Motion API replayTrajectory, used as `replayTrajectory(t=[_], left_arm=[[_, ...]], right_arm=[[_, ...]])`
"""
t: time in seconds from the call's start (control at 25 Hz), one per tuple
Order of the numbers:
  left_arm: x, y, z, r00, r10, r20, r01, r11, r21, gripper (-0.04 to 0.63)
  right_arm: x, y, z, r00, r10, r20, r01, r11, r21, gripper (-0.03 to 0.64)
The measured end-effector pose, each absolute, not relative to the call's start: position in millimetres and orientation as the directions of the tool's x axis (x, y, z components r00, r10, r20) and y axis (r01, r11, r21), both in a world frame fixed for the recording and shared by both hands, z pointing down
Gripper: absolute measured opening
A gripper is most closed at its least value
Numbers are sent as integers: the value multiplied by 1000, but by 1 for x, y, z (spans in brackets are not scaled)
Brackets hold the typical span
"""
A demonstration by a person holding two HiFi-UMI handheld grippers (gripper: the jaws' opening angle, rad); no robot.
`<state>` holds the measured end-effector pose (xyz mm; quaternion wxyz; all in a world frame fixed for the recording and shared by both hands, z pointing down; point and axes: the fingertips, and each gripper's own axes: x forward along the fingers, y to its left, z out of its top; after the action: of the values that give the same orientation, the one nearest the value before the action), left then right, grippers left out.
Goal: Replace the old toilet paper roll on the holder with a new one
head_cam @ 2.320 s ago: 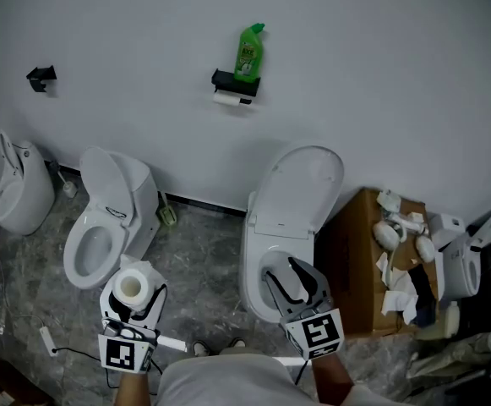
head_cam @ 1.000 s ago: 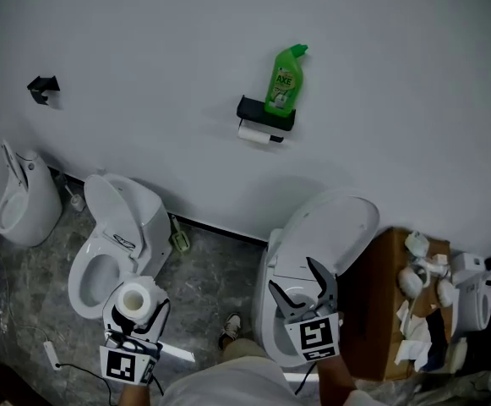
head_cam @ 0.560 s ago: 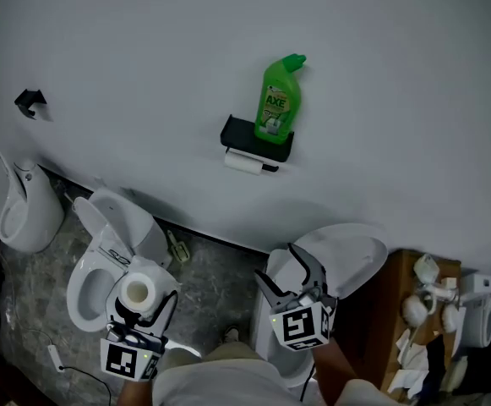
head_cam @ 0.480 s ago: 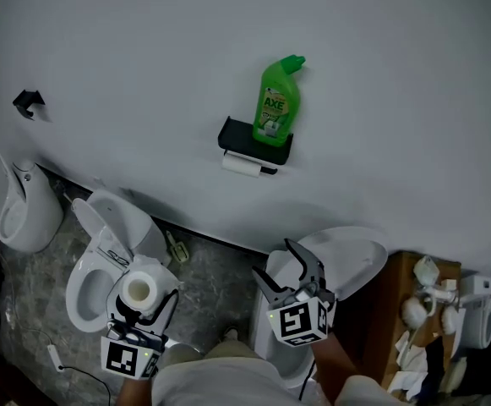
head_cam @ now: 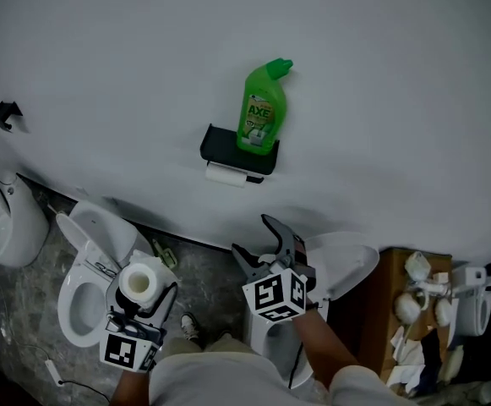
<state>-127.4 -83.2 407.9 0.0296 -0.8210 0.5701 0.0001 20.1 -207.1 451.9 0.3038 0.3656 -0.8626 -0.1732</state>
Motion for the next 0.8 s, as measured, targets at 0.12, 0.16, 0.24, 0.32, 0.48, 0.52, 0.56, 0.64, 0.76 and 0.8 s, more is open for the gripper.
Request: replayTrajectory(t=[0.12,0.16,0.24,0.32,0.48,0.52,0.56,0.64,0.76,0.8], left_arm=[[-131,-96,405,364,-930,-39,-930,-362,-57,342],[-134,-100,404,366,-930,-40,-930,-364,-47,342],[-140,-105,405,366,-930,-41,-931,-365,-24,342],[-148,-110,410,362,-932,-33,-932,-362,-2,342],[-162,-120,421,375,-927,-23,-927,-376,14,342],[-165,-122,423,377,-926,-22,-926,-377,20,342],[-169,-125,424,377,-926,-22,-926,-377,25,342],[-177,-130,427,379,-925,-24,-925,-379,33,342],[-186,-138,435,394,-919,-24,-917,-394,56,342],[-188,-141,438,399,-917,-22,-914,-399,67,342]], right_arm=[[15,-225,453,-513,-754,410,-512,652,559,345],[12,-232,453,-502,-760,412,-510,645,568,345],[6,-244,454,-482,-771,417,-510,633,582,345],[-2,-256,458,-463,-778,424,-498,624,602,345],[-17,-279,467,-421,-796,435,-453,600,659,347],[-21,-285,470,-409,-799,442,-440,597,671,347],[-25,-291,473,-397,-800,450,-428,595,680,350],[-33,-303,479,-372,-802,467,-407,593,695,353],[-43,-319,488,-327,-808,490,-380,587,715,357],[-45,-324,491,-308,-811,497,-373,583,721,357]])
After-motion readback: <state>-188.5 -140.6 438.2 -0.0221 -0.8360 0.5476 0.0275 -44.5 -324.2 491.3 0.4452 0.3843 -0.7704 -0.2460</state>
